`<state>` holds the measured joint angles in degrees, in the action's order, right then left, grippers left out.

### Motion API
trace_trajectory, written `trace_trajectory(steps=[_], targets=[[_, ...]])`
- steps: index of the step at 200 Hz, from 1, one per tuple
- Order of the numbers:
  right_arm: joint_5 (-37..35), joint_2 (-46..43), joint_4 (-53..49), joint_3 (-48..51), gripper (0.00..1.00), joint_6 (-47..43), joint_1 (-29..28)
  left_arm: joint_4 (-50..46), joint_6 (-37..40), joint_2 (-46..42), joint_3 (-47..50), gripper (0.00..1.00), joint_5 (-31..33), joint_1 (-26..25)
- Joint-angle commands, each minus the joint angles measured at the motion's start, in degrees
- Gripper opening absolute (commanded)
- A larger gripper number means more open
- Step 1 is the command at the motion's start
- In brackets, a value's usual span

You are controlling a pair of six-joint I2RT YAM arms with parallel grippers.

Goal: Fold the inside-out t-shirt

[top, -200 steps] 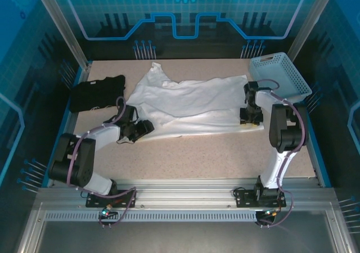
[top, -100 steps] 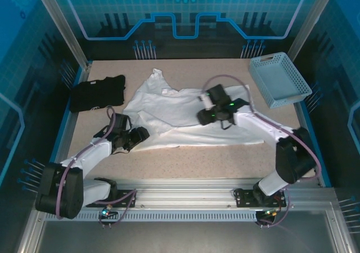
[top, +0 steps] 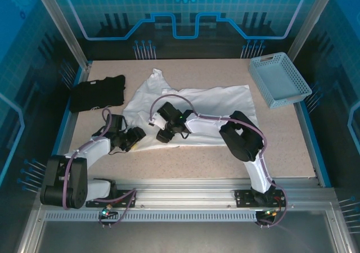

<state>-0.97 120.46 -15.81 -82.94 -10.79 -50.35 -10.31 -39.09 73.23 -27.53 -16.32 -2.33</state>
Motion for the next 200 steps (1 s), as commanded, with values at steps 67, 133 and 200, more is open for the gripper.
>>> trace_trajectory(steps=[67,133,200], targets=[[-0.35,-1.04,3.66,-1.7,0.12,5.2,3.98,-0.08,0.36,-0.02,3.84,0.63,0.27,0.92],[0.27,2.83,-2.83,-7.45,0.23,29.04,15.28,0.02,0.63,0.23,3.96,0.64,0.63,0.95],[3.5,-7.33,-5.19,0.06,0.44,26.25,22.02,-1.88,1.47,-1.9,1.31,0.65,1.68,0.93]])
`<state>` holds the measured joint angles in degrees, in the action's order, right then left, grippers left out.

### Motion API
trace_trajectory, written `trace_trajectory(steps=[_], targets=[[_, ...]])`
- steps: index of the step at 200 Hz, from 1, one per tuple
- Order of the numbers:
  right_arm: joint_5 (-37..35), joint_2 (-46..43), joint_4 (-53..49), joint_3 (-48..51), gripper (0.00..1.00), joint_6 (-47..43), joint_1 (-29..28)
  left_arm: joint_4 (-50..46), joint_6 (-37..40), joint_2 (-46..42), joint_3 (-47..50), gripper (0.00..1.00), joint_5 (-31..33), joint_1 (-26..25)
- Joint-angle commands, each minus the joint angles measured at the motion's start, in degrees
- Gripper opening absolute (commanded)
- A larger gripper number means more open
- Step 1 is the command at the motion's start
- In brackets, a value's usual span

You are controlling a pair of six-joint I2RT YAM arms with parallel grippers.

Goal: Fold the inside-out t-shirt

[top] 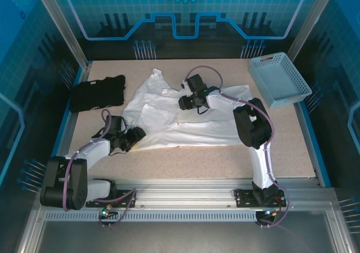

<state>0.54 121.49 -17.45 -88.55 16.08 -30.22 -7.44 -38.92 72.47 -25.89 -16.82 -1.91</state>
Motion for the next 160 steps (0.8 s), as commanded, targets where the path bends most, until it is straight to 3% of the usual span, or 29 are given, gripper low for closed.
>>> trace_trajectory(steps=[1,27,50,86,125,160], targets=[[2.04,-8.72,-3.64,6.02,0.44,-0.65,2.04,-4.8,1.3,-1.25,-0.4,0.65,2.21,0.51],[1.45,-20.14,-7.41,18.21,0.46,-0.75,6.31,-5.27,1.12,-6.02,-2.2,0.66,2.28,0.12],[2.17,-26.47,-12.95,26.29,0.5,2.82,13.46,-1.44,0.66,-8.0,-3.37,0.66,2.12,-2.88],[-0.79,-24.91,-20.37,30.08,0.52,6.07,22.82,3.33,-0.28,5.13,-9.42,0.67,-0.21,-6.61],[2.67,-20.94,-25.53,30.9,0.51,5.62,24.7,3.97,0.07,14.48,-11.53,0.67,0.08,-6.13],[9.1,-24.68,-27.28,37.22,0.48,6.88,24.33,-1.79,0.43,8.55,-4.81,0.67,0.08,-6.09]])
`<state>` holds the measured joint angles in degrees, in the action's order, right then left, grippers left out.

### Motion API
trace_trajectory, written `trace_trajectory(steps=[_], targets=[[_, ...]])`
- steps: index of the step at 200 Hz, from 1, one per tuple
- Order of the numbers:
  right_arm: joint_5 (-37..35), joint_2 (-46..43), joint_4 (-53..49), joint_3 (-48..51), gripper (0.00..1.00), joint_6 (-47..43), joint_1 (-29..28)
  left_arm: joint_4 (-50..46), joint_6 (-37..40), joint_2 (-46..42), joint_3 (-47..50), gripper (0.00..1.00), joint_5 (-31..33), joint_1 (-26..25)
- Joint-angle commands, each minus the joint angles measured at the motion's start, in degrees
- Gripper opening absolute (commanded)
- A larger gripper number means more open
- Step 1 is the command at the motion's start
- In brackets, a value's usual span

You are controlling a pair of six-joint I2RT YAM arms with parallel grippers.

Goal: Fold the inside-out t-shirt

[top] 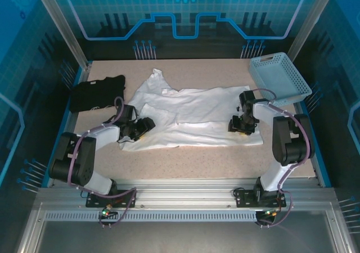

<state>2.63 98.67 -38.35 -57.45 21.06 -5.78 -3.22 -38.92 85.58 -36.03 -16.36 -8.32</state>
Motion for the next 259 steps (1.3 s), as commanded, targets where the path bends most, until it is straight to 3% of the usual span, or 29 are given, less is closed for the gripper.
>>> trace_trajectory(steps=[1,25,42,68,89,114,141,191,214,239,259], targets=[[7.15,-2.1,-6.43,6.43,0.48,2.11,-0.11,-6.27,0.38,-4.91,5.61,0.67,-0.32,0.32],[6.92,-12.16,-5.99,13.58,0.48,7.61,-0.71,-10.55,-1.92,-15.96,12.0,0.67,1.33,0.23],[3.63,-18.55,-5.74,12.01,0.49,9.18,-0.76,-11.66,-2.22,-21.89,11.71,0.67,2.66,0.23],[-4.47,-20.29,1.7,4.87,0.55,8.07,-0.21,-6.35,1.62,-19.34,5.71,0.72,5.3,0.38],[-7.78,-12.41,7.98,-1.83,0.59,7.14,2.76,-4.12,3.01,-9.94,-3.08,0.73,7.04,0.82],[-13.95,2.02,6.32,-14.44,0.6,5.66,4.88,-3.07,2.19,-1.97,-10.94,0.73,5.92,0.96],[-18.69,13.8,1.71,-26.23,0.58,3.86,5.51,-2.39,1.25,0.41,-13.7,0.74,3.37,0.93],[-19.37,28.54,-6.52,-42.04,0.54,1.61,6.77,-3.04,2.61,0.93,-14.46,0.74,3.61,0.85],[-17.98,32.01,-9.34,-46.67,0.47,0.7,6.95,-2.69,3.03,2.5,-15.58,0.74,3.96,0.9],[-16.89,32.48,-9.54,-47.12,0.22,0.06,6.93,-4.09,5.08,6.68,-20.36,0.74,7.1,1.02],[-16.52,31.89,-8.62,-46.56,0.11,-0.39,6.88,-6.43,8.15,12.65,-27.86,0.74,10.68,1.11]])
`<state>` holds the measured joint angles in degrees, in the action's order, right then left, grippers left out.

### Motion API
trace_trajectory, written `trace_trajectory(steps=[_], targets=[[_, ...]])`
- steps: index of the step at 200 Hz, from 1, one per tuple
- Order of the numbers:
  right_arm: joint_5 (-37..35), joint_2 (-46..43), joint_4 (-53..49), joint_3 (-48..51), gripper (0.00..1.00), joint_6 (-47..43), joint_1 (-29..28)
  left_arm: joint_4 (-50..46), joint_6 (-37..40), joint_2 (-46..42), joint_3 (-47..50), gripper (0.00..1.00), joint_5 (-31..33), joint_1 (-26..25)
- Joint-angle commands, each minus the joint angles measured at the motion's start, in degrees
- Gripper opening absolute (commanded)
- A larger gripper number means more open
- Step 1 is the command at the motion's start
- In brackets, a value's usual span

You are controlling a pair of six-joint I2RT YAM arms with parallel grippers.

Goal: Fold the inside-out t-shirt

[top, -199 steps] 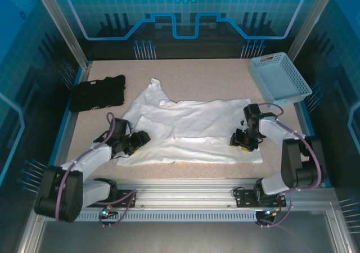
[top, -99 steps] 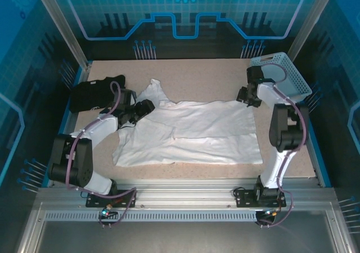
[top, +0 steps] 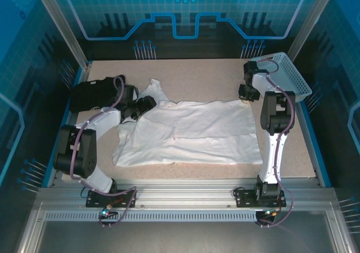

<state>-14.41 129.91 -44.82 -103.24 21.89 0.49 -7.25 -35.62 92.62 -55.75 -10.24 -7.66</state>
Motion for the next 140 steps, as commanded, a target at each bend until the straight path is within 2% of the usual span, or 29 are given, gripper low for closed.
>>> trace_trajectory(steps=[1,37,106,140], targets=[[0.53,0.64,-2.09,-0.71,0.11,-1.32,0.63,-2.59,5.11,6.07,-8.54,0.74,4.68,0.5],[1.57,-0.84,-0.06,0.93,0.01,-2.61,0.57,-9.85,10.41,21.37,-27.16,0.73,8.15,2.05],[3.34,-1.06,0.76,1.3,0.01,-3.67,0.45,-26.7,12.94,46.02,-63.22,0.61,5.48,3.44],[4.13,-0.89,1.03,1.28,0.01,-3.97,0.45,-31.09,12.72,53.38,-74.1,0.61,3.78,3.44]])
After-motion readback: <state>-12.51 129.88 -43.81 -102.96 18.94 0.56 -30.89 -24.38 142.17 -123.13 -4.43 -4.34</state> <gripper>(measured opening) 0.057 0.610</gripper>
